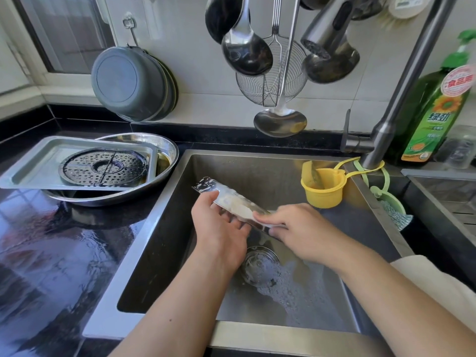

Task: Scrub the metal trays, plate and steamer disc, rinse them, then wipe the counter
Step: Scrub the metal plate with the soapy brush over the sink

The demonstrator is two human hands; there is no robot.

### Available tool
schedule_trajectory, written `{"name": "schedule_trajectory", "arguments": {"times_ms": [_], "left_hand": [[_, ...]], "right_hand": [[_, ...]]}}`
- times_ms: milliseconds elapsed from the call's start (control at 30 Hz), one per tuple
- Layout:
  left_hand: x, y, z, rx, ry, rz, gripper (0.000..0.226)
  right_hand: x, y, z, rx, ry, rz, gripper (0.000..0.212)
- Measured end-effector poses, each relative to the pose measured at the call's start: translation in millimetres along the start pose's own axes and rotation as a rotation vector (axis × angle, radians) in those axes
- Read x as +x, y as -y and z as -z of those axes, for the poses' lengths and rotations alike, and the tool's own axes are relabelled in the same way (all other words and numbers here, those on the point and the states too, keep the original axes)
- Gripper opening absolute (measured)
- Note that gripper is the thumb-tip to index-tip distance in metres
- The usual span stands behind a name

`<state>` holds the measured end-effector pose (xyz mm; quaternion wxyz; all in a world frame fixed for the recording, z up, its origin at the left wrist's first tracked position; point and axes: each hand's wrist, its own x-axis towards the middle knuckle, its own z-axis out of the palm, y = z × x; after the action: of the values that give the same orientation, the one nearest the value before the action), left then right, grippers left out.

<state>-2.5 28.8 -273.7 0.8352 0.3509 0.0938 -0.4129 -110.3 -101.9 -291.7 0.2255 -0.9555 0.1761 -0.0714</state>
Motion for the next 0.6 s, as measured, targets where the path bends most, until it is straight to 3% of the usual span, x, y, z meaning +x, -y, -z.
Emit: {"name": "schedule_trajectory", "arguments": {"times_ms": [167,400,533,600], "left_hand": [[0.4,-3.1,1.8,-0.078,0.002,-0.026,0.049],[-1.9,0.8,-0.8,0.036,0.035,-0.004,0.047],[-2.7,-0.6,-1.4,0.063,0.058,-0.015,0.047],[-1.9,1.7,-1.9,0.112,0.074,-0.002,0.051]], "right_hand": [[-10.2,-27.0,18.4,0.027,0.086,-0.181,0.046],[6.6,1.2,0.9,0.007,-0.071,-0.012,0.046],[-8.3,-16.9,19.4,0.045,0.066,-0.153,0.046],[-11.1,-13.0,20.6,0.065,0.053,-0.131,0.046]]}}
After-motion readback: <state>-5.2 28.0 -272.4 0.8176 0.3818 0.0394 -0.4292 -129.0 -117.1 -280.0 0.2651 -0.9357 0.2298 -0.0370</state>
